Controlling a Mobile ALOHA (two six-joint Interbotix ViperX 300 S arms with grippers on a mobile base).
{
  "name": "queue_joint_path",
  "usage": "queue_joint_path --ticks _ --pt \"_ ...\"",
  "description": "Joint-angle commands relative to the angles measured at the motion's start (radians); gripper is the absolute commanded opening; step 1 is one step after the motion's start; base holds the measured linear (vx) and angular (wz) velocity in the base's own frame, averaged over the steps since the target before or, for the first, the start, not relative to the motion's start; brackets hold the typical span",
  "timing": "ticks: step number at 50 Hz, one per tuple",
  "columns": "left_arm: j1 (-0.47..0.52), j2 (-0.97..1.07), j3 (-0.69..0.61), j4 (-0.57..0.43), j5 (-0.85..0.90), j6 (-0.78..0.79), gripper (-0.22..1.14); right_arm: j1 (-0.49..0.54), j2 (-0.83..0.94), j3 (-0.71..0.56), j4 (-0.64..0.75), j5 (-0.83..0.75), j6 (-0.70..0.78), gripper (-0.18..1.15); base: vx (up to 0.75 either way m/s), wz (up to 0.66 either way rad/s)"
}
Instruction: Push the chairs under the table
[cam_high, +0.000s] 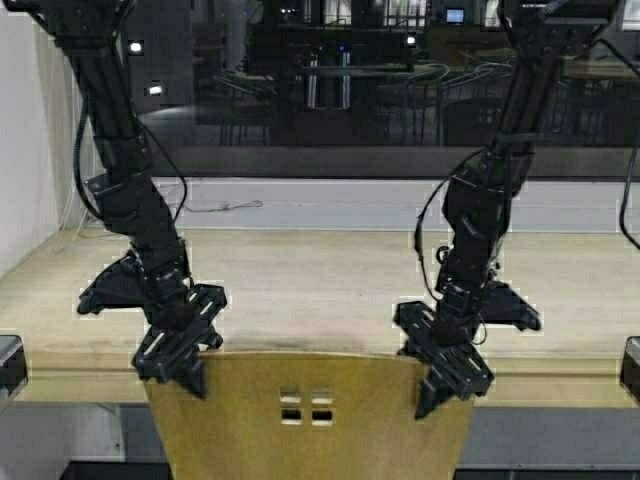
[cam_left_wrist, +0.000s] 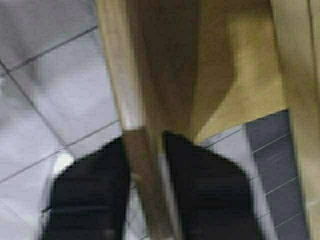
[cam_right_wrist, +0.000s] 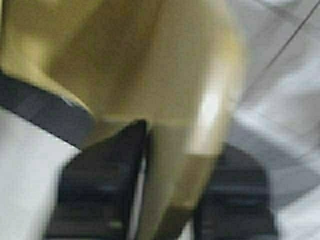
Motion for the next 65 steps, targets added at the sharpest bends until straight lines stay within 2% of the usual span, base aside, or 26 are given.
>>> queue_joint_path --ticks 1,5,17,36,47,52,58,65 --pt "0.000 -0.060 -0.008 0.006 0.021 0.015 0.87 0.008 -0.034 -0.017 -0.008 0.040 -0.020 0.94 -0.01 -0.02" --pt "0.008 -0.069 -0.008 0.003 0.048 0.015 0.93 0.005 -0.044 -0.020 -0.008 0.057 -0.012 0.94 0.00 0.00" --pt "0.009 -0.158 0.038 0.003 0.077 0.009 0.93 -0.006 -0.109 0.031 -0.008 0.083 -0.009 0.94 0.00 0.00" --pt "0.057 -0.454 0.221 0.009 0.152 0.014 0.93 -0.040 -0.439 0.265 -0.008 0.121 -0.008 0.94 0.00 0.00" --pt "0.066 -0.503 0.275 0.014 0.149 0.069 0.93 -0.035 -0.508 0.270 -0.012 0.114 -0.032 0.93 0.00 0.00" --pt "0.069 -0.543 0.273 0.058 0.186 0.172 0.93 -0.035 -0.541 0.262 -0.094 0.094 -0.094 0.93 -0.01 0.01" --pt "0.081 -0.661 0.284 0.216 0.222 0.414 0.93 -0.021 -0.614 0.267 -0.255 0.048 -0.209 0.93 -0.01 0.00" --pt "0.083 -0.827 0.331 0.351 0.221 0.669 0.93 -0.021 -0.719 0.275 -0.419 0.002 -0.331 0.93 -0.02 -0.01"
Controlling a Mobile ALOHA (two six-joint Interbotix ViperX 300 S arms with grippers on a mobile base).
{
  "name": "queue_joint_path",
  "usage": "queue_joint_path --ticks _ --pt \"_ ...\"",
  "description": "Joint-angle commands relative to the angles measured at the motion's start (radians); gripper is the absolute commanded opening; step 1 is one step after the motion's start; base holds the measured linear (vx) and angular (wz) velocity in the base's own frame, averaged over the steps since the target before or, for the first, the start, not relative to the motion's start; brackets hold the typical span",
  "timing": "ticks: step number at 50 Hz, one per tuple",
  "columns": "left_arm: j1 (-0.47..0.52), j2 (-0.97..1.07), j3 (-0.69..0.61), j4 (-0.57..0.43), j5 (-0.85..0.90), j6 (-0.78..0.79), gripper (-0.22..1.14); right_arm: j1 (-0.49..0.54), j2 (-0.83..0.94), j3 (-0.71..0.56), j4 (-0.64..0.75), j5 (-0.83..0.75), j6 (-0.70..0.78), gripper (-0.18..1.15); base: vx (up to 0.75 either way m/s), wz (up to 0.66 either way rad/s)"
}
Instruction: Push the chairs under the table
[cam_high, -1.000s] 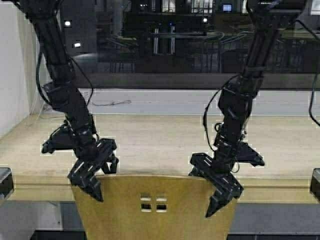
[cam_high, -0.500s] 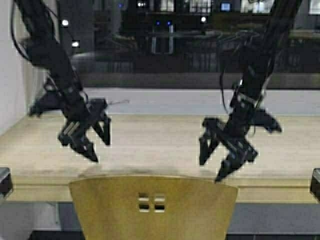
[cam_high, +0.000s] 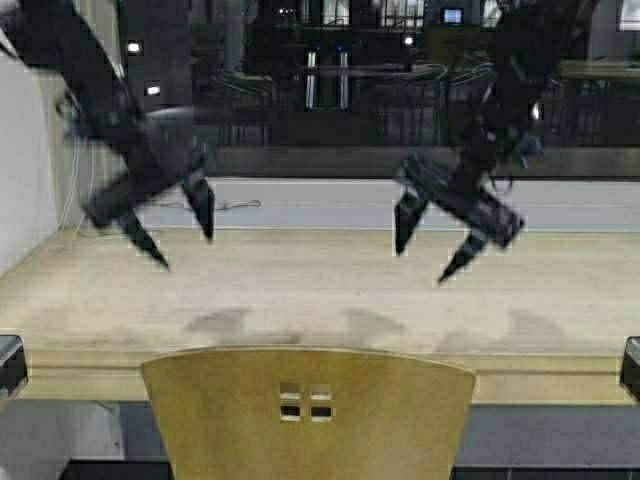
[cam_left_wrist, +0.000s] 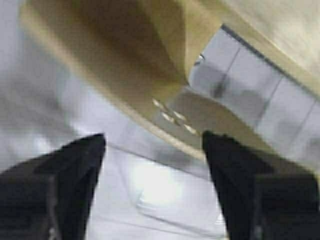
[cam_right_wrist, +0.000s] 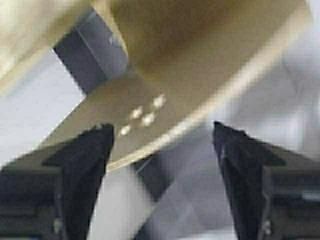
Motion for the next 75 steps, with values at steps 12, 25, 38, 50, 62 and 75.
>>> queue_joint_path --ticks 12,25,38,50,62,75 --pt "0.003 -0.411 0.160 0.299 -0.078 0.350 0.93 0.018 -0.327 0.012 -0.385 -0.097 -0.230 0.93 -0.05 0.01" --pt "0.003 -0.506 0.247 0.324 -0.181 0.331 0.92 0.018 -0.413 0.097 -0.554 -0.173 -0.244 0.93 -0.09 0.02" --pt "0.003 -0.505 0.239 0.324 -0.202 0.327 0.92 0.060 -0.403 0.060 -0.543 -0.193 -0.206 0.93 -0.14 0.06" --pt "0.002 -0.497 0.238 0.321 -0.207 0.321 0.92 0.084 -0.403 0.067 -0.543 -0.187 -0.209 0.93 -0.15 0.20" --pt "0.003 -0.466 0.242 0.321 -0.204 0.311 0.92 0.083 -0.399 0.137 -0.551 -0.190 -0.210 0.93 -0.09 0.37" --pt "-0.049 -0.476 0.241 0.324 -0.204 0.322 0.92 0.083 -0.399 0.172 -0.529 -0.206 -0.186 0.93 -0.10 0.54"
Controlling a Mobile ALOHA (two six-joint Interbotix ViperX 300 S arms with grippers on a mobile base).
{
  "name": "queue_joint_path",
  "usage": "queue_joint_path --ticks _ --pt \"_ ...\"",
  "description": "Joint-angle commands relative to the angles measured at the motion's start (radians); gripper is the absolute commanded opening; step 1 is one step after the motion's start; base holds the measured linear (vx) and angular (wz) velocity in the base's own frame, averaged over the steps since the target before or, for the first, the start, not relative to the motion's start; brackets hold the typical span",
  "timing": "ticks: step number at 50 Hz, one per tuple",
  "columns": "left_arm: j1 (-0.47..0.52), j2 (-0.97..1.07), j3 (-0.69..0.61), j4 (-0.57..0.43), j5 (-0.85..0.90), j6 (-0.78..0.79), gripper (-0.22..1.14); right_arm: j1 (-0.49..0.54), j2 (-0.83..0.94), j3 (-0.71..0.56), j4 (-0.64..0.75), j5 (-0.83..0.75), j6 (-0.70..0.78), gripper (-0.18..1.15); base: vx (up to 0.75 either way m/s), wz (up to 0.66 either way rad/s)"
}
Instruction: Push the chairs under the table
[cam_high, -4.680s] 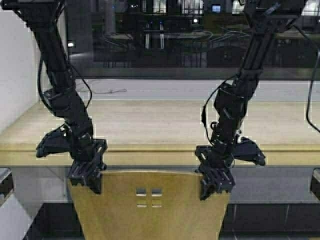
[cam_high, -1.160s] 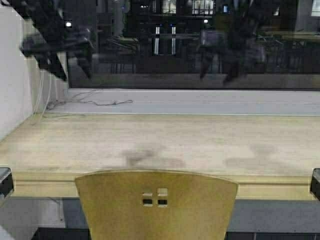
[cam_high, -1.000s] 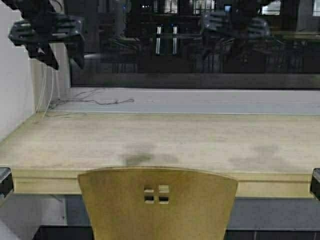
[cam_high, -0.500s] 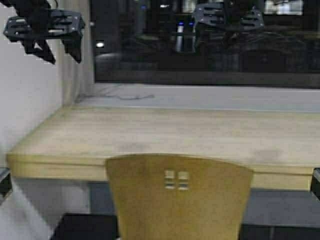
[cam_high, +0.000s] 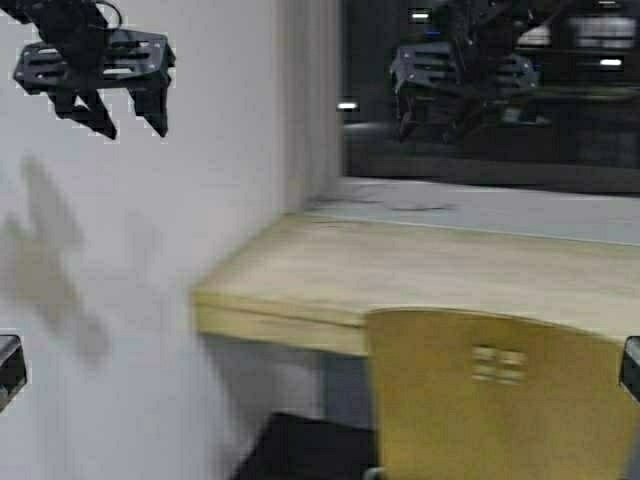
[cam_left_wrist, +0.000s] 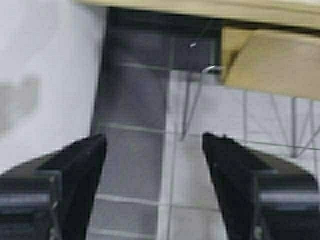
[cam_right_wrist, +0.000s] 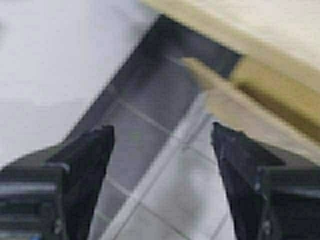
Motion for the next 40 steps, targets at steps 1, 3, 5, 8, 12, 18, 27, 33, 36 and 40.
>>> queue_joint_path --ticks 1,3,5,8,12,18,27,33,36,40 --pt "-0.043 -0.025 -0.008 0.003 -0.002 0.008 0.92 0.000 -0.015 -0.006 0.003 -0.006 0.005 0.93 -0.16 0.57" --pt "-0.063 -0.037 -0.003 0.003 0.009 0.002 0.92 0.000 -0.018 -0.008 0.003 -0.006 0.005 0.93 -0.17 0.57" --pt "-0.080 -0.054 0.005 0.003 0.029 0.000 0.92 0.000 -0.023 -0.008 0.003 -0.003 0.005 0.93 -0.18 0.53" --pt "-0.101 -0.081 0.021 0.000 0.069 -0.002 0.92 0.000 -0.026 -0.011 0.003 0.000 0.005 0.93 -0.18 0.48" --pt "-0.103 -0.137 0.071 0.000 0.110 -0.003 0.92 0.000 -0.029 -0.012 0.003 0.000 0.005 0.93 -0.17 0.37" --pt "-0.103 -0.247 0.130 0.000 0.124 -0.008 0.92 0.000 -0.034 -0.014 0.003 0.002 0.006 0.93 -0.16 0.26" --pt "-0.101 -0.387 0.192 0.003 0.129 -0.012 0.92 0.002 -0.043 -0.015 0.006 0.008 0.008 0.93 -0.15 0.20" --pt "-0.100 -0.417 0.216 0.000 0.140 -0.014 0.92 0.000 -0.040 -0.015 0.006 0.011 0.009 0.93 -0.16 0.09" --pt "-0.101 -0.420 0.216 0.000 0.141 -0.015 0.92 0.000 -0.040 -0.018 0.008 0.012 0.011 0.93 -0.20 0.06" --pt "-0.101 -0.422 0.209 0.005 0.135 -0.014 0.92 0.002 -0.040 -0.021 0.008 0.015 0.011 0.93 -0.22 0.09"
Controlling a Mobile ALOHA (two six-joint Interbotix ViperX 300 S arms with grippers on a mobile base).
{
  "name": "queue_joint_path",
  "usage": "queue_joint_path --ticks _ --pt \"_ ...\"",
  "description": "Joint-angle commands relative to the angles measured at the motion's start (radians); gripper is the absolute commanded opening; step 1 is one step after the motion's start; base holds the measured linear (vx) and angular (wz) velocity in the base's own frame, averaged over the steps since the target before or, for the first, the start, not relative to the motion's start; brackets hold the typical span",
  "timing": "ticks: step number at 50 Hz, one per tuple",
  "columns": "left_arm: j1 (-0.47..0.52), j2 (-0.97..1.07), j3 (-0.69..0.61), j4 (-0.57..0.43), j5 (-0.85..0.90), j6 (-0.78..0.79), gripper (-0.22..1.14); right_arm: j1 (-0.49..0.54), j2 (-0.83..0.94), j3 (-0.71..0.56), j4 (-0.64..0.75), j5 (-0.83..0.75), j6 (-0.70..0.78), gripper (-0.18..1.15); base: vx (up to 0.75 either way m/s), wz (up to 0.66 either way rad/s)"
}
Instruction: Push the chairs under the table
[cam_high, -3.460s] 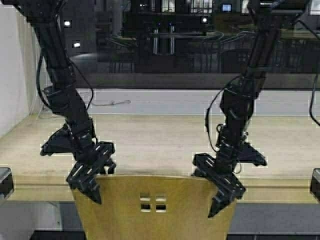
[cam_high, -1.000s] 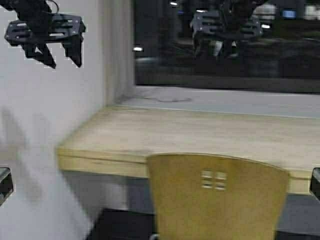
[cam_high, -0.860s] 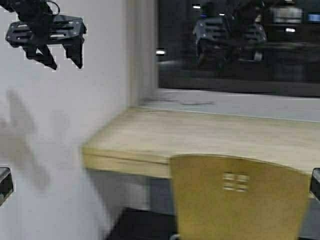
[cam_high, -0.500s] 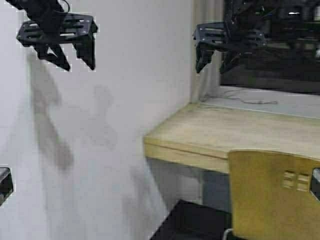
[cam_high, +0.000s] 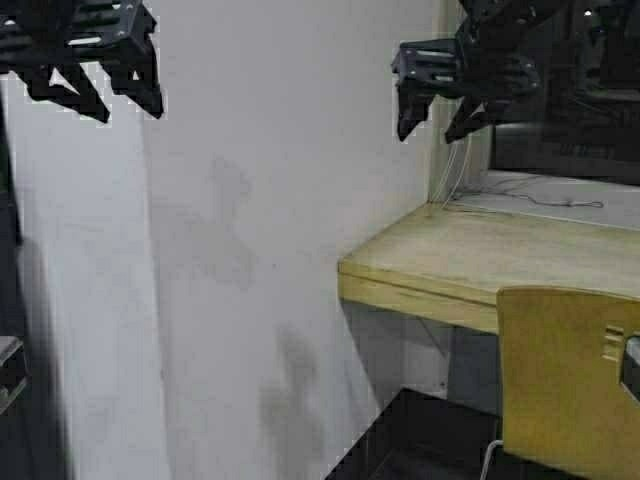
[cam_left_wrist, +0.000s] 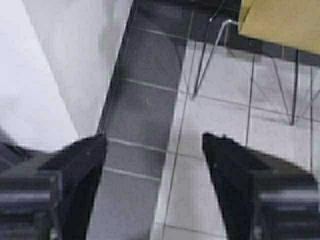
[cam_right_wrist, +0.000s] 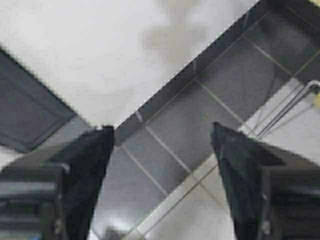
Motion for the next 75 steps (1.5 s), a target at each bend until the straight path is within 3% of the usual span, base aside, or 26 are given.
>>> queue_joint_path --ticks 1,18,25,45,75 --pt "-0.002 -0.005 -0.018 0.003 -0.009 0.000 0.92 0.000 -0.025 -0.025 0.002 0.003 0.000 0.93 -0.24 0.11" --pt "0.002 0.002 -0.032 0.006 -0.043 0.002 0.92 -0.002 0.014 -0.077 0.000 0.008 0.008 0.93 -0.31 0.10" --pt "0.052 0.009 -0.038 0.003 -0.051 0.000 0.92 0.000 0.012 -0.063 0.002 0.020 0.018 0.93 -0.34 0.20" --pt "0.158 0.015 -0.057 0.000 -0.057 -0.008 0.92 -0.002 -0.224 -0.067 -0.029 0.087 0.032 0.93 -0.34 0.26" --pt "0.164 0.023 -0.049 -0.005 -0.052 -0.052 0.92 -0.002 -0.153 -0.083 -0.063 0.091 0.032 0.93 -0.34 -0.02"
